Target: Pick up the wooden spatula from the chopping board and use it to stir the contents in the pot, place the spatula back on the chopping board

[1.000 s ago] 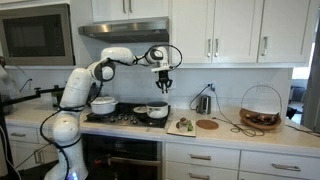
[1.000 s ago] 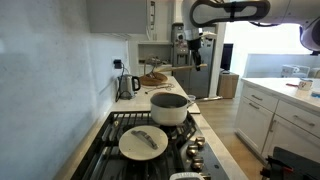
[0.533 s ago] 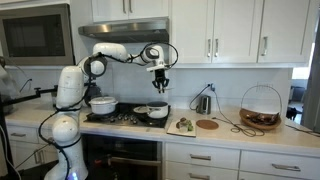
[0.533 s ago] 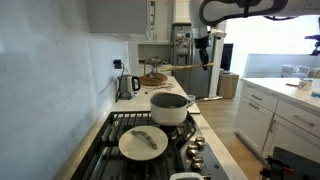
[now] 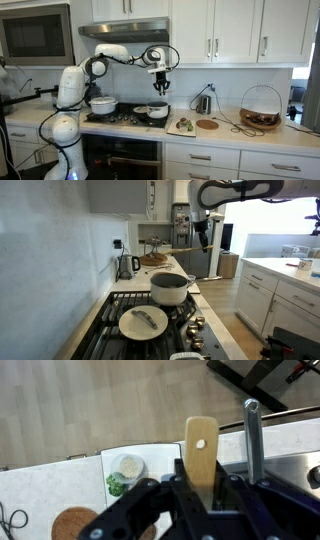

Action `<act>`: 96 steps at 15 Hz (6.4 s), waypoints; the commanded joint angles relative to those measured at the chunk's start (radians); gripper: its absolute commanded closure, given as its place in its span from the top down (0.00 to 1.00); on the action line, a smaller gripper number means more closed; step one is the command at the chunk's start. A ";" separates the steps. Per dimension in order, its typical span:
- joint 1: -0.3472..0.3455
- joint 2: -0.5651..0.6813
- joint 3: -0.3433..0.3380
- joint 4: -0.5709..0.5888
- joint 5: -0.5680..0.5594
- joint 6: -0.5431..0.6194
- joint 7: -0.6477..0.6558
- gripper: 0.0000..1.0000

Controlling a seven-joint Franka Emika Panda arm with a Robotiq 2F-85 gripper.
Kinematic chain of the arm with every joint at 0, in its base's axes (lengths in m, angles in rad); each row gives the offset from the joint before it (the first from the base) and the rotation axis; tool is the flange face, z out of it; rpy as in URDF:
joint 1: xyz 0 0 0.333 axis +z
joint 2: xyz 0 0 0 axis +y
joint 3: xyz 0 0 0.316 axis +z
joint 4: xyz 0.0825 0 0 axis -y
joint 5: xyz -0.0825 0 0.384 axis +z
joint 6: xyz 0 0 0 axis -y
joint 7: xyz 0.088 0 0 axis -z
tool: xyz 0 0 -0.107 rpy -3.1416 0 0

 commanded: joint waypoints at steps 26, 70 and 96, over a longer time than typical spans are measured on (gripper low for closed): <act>-0.115 0.026 -0.115 -0.218 0.167 0.019 -0.203 0.07; -0.065 0.091 -0.122 -0.446 0.048 0.393 -0.020 0.07; -0.133 0.102 -0.116 -0.486 0.185 0.485 -0.128 0.07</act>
